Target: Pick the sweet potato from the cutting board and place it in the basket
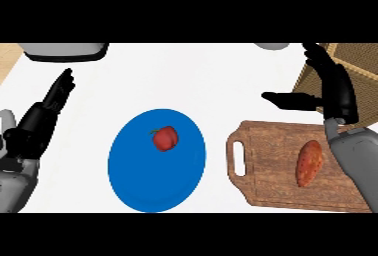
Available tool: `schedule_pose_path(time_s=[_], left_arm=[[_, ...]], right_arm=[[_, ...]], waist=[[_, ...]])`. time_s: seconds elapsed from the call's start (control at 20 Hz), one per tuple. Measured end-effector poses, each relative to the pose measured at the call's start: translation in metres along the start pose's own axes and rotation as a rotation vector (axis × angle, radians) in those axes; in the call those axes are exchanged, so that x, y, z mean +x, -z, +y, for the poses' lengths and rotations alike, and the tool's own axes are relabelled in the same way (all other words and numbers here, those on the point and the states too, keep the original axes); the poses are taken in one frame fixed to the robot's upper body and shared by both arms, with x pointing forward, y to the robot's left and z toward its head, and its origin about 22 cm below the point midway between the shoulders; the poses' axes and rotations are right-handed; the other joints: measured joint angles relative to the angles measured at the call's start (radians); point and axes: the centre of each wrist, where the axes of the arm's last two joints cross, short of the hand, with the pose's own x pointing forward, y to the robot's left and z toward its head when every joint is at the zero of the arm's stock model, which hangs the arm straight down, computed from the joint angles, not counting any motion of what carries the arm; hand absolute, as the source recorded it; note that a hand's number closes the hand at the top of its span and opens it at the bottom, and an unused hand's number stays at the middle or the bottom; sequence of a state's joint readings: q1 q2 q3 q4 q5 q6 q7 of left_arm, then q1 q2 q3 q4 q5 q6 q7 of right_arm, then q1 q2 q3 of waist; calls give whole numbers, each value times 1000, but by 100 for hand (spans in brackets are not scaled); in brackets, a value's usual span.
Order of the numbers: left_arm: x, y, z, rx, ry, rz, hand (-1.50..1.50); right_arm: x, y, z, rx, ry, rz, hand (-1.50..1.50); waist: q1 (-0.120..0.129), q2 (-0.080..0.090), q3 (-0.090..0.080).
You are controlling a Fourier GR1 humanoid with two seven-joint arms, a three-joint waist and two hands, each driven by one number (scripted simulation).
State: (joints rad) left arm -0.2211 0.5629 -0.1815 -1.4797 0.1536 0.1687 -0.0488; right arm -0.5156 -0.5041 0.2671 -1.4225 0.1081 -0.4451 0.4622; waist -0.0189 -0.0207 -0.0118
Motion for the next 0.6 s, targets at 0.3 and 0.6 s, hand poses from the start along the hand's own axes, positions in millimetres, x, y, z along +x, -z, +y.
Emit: schedule_pose_path(time_s=[0.3,0.6], left_arm=[[2,0,-1,-5,-3,-4,0],[3,0,-4,-8,-11,-13,0]], right_arm=[[23,11,-43,260,-419,151,-150],[73,14,-78,520,-589,278,-150]], waist=[[3,2,1],[9,9,6]])
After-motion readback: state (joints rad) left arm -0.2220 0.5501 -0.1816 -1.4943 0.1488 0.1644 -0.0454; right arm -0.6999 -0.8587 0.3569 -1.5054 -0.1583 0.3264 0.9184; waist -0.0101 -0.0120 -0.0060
